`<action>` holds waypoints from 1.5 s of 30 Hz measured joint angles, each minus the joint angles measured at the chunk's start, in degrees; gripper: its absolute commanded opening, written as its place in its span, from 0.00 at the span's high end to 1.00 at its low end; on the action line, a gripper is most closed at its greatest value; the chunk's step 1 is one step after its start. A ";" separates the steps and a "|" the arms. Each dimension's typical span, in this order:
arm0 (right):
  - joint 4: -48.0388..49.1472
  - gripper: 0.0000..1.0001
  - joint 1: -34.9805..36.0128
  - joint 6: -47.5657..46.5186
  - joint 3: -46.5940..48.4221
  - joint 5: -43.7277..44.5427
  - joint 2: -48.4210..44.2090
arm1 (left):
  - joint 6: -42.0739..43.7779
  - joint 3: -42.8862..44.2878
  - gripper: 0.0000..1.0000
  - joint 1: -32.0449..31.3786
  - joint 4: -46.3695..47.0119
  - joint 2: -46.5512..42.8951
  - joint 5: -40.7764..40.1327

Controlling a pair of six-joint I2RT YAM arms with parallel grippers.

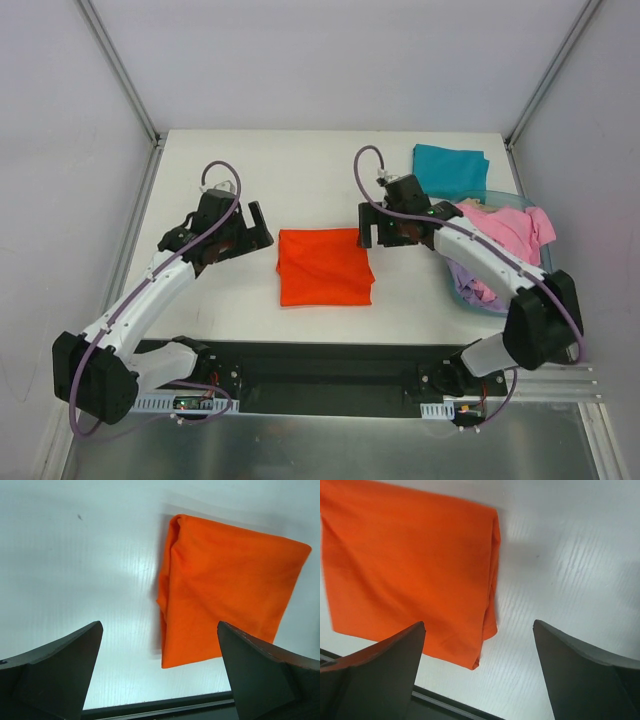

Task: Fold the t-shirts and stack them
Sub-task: Put the neatly folded tshirt into the corner of the board with the right arm

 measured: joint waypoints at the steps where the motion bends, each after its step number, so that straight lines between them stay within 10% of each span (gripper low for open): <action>1: -0.52 0.12 0.00 0.00 0.00 -0.11 2.08 | 0.00 0.00 0.01 0.02 -0.50 -0.22 -1.03; 25: -7.13 0.66 4.28 1.29 13.46 1.73 30.64 | -0.02 0.00 0.01 0.35 -3.56 6.03 -3.37; 32: -7.82 0.99 6.56 3.50 19.21 5.22 34.25 | -0.02 0.42 0.01 0.35 -3.89 9.57 -3.34; 45: -6.56 0.99 4.26 -5.68 30.10 23.91 36.17 | 0.70 4.22 0.01 0.35 -4.57 13.90 -3.26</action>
